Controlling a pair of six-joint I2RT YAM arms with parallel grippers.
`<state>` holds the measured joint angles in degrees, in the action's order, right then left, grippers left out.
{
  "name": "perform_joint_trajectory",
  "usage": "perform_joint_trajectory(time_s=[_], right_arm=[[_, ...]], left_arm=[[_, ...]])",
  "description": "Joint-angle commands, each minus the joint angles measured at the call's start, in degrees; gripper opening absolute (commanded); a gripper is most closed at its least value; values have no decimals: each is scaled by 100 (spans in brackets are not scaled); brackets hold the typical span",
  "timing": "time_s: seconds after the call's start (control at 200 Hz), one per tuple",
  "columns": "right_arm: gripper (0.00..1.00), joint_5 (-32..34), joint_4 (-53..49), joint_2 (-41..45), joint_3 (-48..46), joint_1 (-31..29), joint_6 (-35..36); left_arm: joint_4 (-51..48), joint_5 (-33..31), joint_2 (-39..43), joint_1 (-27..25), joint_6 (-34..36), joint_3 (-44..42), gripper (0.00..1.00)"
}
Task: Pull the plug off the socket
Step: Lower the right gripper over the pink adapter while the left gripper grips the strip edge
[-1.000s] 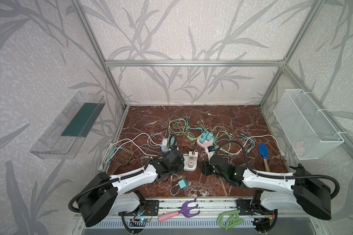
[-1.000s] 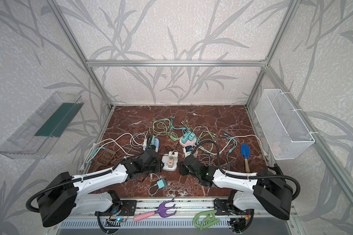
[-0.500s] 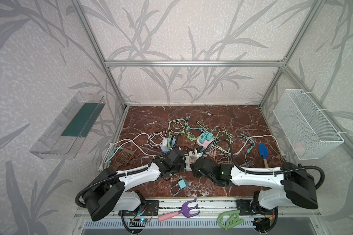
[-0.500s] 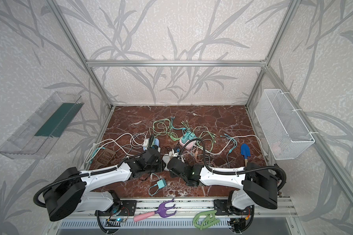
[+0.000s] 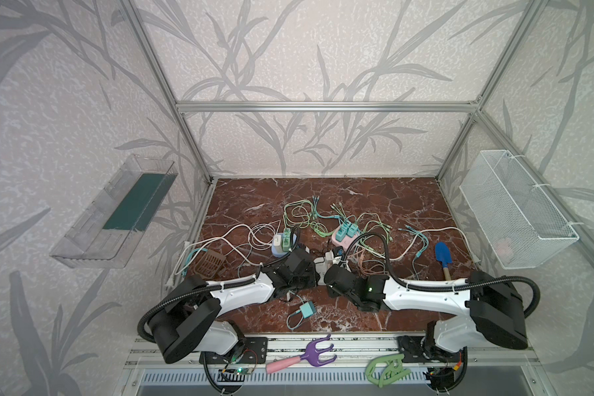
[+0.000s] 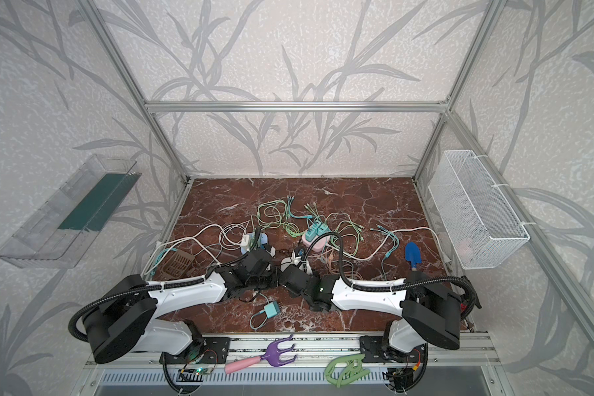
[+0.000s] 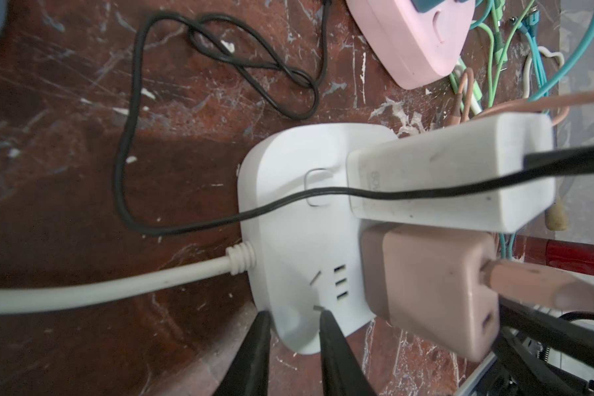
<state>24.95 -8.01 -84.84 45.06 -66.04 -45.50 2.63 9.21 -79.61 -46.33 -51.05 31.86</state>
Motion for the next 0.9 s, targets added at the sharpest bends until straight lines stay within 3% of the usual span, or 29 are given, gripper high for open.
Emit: perform_joint_trajectory(time_s=[0.0,0.24,0.56,0.895], right_arm=[[52,48,-10,-84,67,88,104],[52,-116,184,-204,69,164,250],[50,-319,171,-487,247,350,371],[47,-322,31,-687,394,372,397]], left_arm=[[181,38,63,-17,-103,-39,27],[-186,-565,512,53,166,16,30],[-376,-480,121,132,341,290,30],[-325,-499,-152,214,494,387,37]])
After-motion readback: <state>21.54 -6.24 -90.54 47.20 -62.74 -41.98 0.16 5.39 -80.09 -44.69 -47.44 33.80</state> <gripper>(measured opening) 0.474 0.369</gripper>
